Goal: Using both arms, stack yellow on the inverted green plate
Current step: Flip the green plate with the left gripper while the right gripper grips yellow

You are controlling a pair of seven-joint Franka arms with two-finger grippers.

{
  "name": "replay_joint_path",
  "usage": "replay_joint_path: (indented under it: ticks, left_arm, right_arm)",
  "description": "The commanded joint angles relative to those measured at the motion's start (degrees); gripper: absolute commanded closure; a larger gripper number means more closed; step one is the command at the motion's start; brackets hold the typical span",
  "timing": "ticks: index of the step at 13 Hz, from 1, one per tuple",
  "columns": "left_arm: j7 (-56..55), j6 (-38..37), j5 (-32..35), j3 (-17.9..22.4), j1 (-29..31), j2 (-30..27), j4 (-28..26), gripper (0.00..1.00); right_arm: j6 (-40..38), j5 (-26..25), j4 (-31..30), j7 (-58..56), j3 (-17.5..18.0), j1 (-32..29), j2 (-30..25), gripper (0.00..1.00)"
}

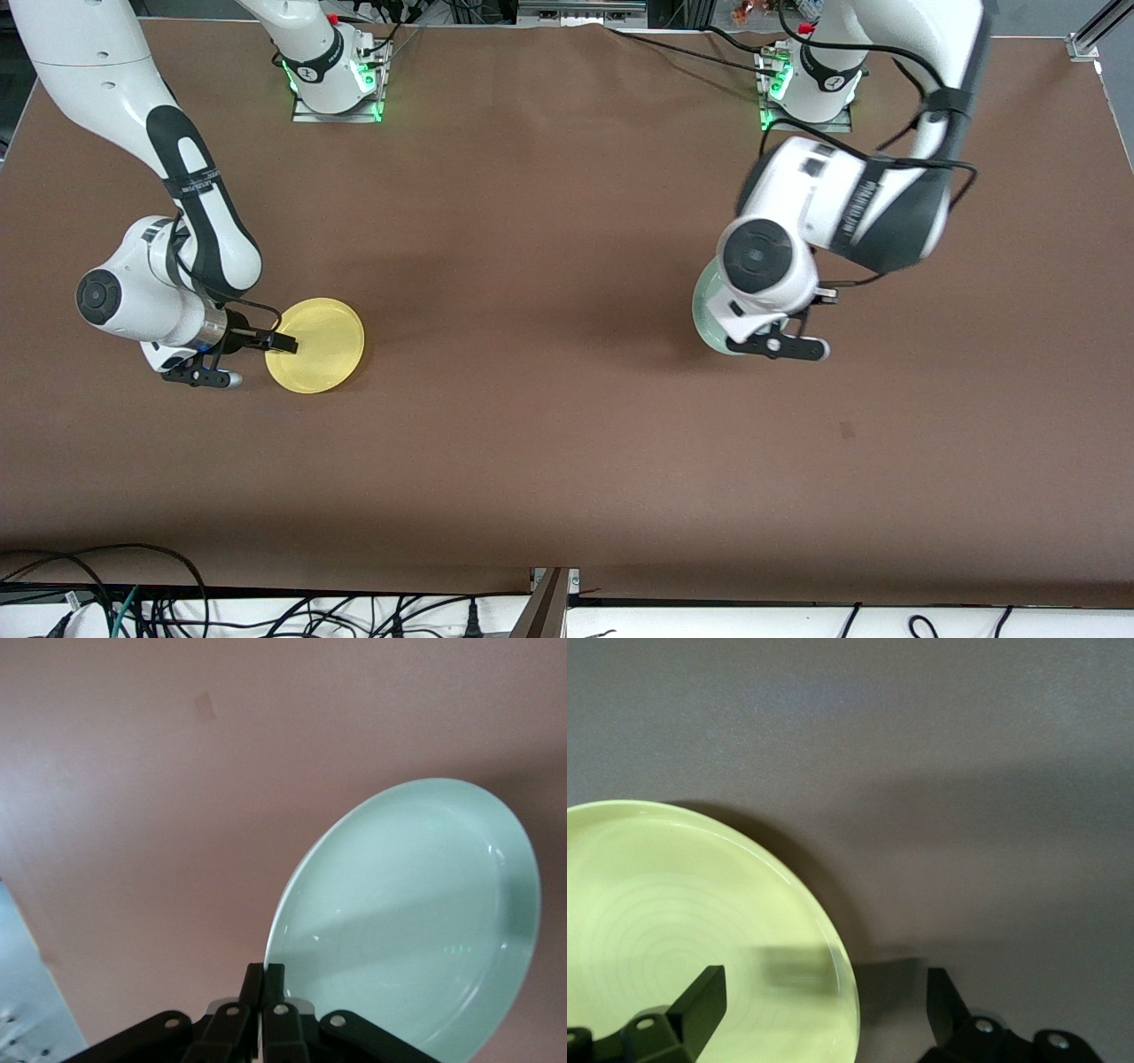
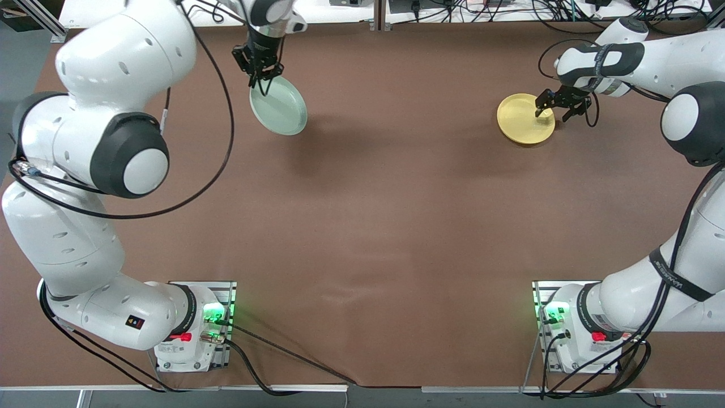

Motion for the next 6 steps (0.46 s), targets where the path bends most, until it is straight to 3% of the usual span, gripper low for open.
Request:
replay_joint_path:
  ticks: [1,6]
  left_arm:
    - [-3.81,-4.34,9.34,0.93,-6.52,1.82,1.79,1.0]
    - [-16.02,-5.15,13.84,1.11,-17.42,4.64,1.87,1.0]
  right_arm:
    - [0.23,2.1,-1.23,-1.71,0.46,-0.56,-1.3,0.0]
    - [-2.41,9.2,-0.97,-9.88,0.38,-2.14,-1.04,0.0]
